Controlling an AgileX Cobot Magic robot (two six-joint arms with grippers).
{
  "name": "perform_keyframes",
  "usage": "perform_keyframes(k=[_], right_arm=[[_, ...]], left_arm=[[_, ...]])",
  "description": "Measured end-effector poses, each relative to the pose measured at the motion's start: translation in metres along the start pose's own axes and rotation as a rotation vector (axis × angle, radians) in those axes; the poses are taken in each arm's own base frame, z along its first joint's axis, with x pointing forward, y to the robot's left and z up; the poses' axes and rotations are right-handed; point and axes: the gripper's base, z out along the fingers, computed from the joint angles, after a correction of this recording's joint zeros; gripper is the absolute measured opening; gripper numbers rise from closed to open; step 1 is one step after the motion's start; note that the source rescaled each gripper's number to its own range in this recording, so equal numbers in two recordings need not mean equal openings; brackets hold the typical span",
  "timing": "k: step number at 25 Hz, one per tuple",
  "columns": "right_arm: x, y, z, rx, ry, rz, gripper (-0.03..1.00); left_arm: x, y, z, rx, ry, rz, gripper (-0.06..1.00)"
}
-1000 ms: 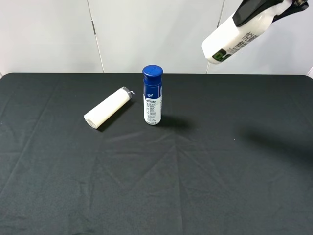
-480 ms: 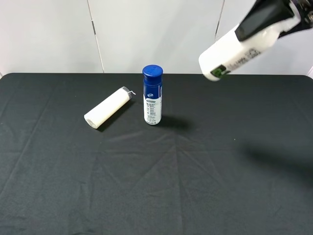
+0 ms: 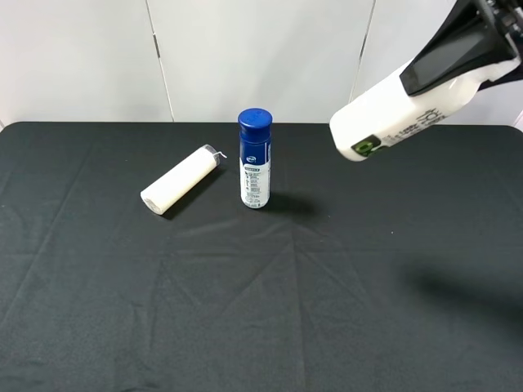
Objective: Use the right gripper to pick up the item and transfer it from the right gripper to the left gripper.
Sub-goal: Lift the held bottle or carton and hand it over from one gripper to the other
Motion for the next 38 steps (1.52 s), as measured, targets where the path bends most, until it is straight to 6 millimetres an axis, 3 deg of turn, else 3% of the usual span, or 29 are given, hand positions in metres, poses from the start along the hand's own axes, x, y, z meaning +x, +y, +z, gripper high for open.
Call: perform_keyframes(k=[16, 26, 33, 38], right_arm=[[0.002, 0.007, 0.005, -0.081, -0.003, -0.031, 0.01], [0.015, 0.054, 0.024, -0.195, 0.1, -0.22, 0.01], [0.023, 0.071, 0.029, -0.242, 0.135, -0.317, 0.01], [0.023, 0.073, 0.03, -0.251, 0.135, -0.359, 0.01]], left_arm=[[0.0, 0.0, 0.0, 0.0, 0.0, 0.0, 1.0], [0.0, 0.0, 0.0, -0.001, -0.003, 0.0, 1.0], [0.0, 0.0, 0.0, -0.001, -0.003, 0.0, 1.0], [0.0, 0.0, 0.0, 0.0, -0.003, 0.0, 1.0]])
